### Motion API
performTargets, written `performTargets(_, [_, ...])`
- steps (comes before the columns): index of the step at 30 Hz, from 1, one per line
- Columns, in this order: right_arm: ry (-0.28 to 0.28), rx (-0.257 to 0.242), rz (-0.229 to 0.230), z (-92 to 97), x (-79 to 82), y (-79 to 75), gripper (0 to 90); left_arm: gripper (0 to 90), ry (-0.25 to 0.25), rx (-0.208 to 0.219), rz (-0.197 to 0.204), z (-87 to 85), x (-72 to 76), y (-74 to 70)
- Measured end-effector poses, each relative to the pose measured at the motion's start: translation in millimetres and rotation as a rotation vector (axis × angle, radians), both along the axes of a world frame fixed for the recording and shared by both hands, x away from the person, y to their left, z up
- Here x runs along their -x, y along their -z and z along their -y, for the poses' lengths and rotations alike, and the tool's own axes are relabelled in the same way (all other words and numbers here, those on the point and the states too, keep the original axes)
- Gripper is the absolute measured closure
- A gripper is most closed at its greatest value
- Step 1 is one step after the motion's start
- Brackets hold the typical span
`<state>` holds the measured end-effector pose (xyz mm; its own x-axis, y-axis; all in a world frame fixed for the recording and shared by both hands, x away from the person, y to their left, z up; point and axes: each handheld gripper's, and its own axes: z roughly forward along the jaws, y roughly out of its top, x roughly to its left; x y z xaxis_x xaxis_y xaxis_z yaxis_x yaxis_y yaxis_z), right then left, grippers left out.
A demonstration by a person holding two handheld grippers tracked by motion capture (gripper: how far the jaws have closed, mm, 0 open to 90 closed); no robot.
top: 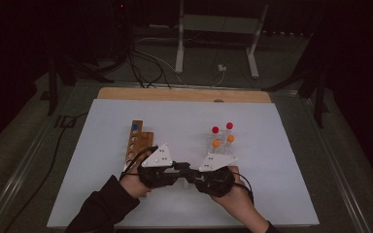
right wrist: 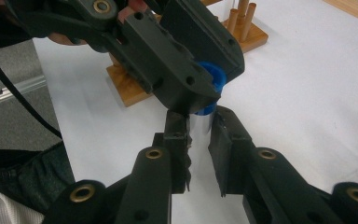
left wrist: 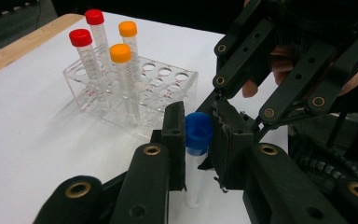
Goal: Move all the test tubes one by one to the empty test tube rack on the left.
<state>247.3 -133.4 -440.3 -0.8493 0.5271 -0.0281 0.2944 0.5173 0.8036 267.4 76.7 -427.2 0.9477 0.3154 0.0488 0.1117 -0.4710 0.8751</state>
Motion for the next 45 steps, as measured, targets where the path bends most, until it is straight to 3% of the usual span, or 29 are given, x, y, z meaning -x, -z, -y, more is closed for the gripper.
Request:
performTargets(11, [0.033,-0.063,0.025,10.9,1.2,-8.7,57.5,77.5,-0.048,0.010,0.012,-16.6,-3.3,-11.4])
performTargets(15, [0.055,-0.092,0.044,17.9,2.0,-11.0,42.3,77.5,-0.090,-0.002,0.039,-26.9,-4.8,-17.3])
performTargets(19, [0.066,-0.127,0.049,26.0,3.3,-12.6,35.2,77.5,-0.121,0.003,0.039,-37.7,-6.9,-21.1])
performTargets(23, [0.110,-0.138,0.059,32.1,3.7,-14.1,14.0,77.5,-0.154,0.011,0.058,-50.1,-8.4,-26.1])
performTargets(26, [0.129,-0.141,0.059,35.4,3.4,-16.2,5.7,77.6,-0.190,0.024,0.053,-62.8,-13.9,-29.3])
performTargets(33, [0.154,-0.161,0.063,41.2,2.5,-19.5,0.0,77.6,-0.281,0.032,0.072,-89.1,-22.8,-39.7])
performTargets(37, [0.119,-0.177,0.056,43.9,3.0,-21.2,0.0,77.6,-0.321,0.032,0.077,-101.4,-27.4,-45.3])
performTargets(45, [0.107,-0.182,0.060,45.6,2.6,-21.6,0.0,77.6,-0.403,0.051,0.096,-119.8,-38.1,-56.9])
